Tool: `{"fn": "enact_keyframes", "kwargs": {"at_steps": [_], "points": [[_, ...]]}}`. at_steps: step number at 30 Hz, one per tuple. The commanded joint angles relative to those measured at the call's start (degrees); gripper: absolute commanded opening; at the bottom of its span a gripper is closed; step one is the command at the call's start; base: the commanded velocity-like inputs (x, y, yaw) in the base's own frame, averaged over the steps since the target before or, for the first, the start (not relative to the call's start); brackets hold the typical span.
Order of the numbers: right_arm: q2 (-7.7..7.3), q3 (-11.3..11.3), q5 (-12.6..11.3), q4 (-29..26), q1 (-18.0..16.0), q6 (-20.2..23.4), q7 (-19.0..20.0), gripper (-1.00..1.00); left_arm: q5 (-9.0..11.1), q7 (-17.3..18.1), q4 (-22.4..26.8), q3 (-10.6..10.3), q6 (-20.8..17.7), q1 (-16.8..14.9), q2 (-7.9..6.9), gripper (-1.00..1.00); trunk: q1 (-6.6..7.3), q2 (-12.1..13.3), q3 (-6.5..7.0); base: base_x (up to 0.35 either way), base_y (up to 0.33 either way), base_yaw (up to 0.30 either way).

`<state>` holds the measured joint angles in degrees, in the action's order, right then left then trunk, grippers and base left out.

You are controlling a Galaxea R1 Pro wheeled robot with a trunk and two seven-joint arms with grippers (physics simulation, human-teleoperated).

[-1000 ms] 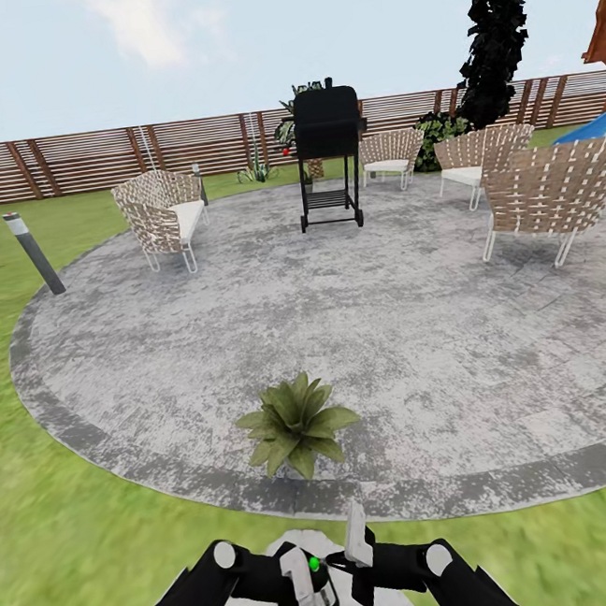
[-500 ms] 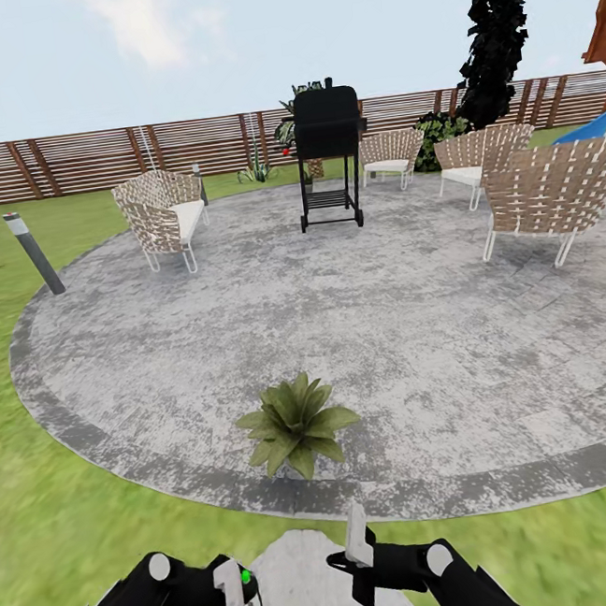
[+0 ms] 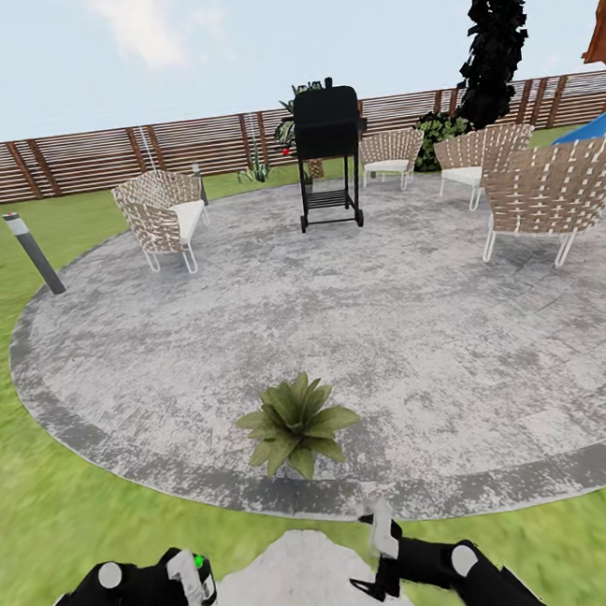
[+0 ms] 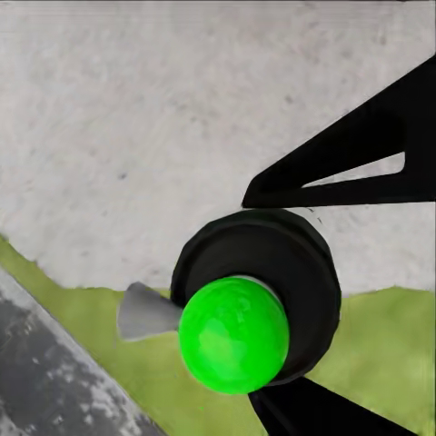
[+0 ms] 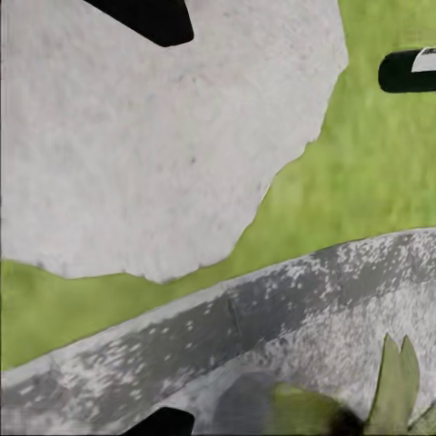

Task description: Pick up the pesticide atomizer in the garden and spray insectifuge to fully cover both potted plants in the garden.

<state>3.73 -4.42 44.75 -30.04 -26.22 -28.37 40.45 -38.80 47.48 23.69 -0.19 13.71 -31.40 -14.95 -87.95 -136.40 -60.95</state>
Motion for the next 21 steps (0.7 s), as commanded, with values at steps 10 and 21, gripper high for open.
{"fn": "enact_keyframes", "kwargs": {"at_steps": [10, 21], "points": [[-3.41, -5.3, -2.3, 20.5, 0.0, -0.3, -42.1, 1.00, 2.6, -7.5, 0.1, 16.9, -3.5, 0.0, 1.64, -1.00, 0.01, 0.0, -0.05, 0.000, 0.000, 0.000], [-3.61, -5.7, -29.0, 28.3, 0.4, -0.2, -63.3, 1.00, 2.8, -9.9, 1.1, 17.4, -24.3, -0.6, 4.75, -1.00, 0.01, 0.0, -0.05, 0.000, 0.000, 0.000]]}}
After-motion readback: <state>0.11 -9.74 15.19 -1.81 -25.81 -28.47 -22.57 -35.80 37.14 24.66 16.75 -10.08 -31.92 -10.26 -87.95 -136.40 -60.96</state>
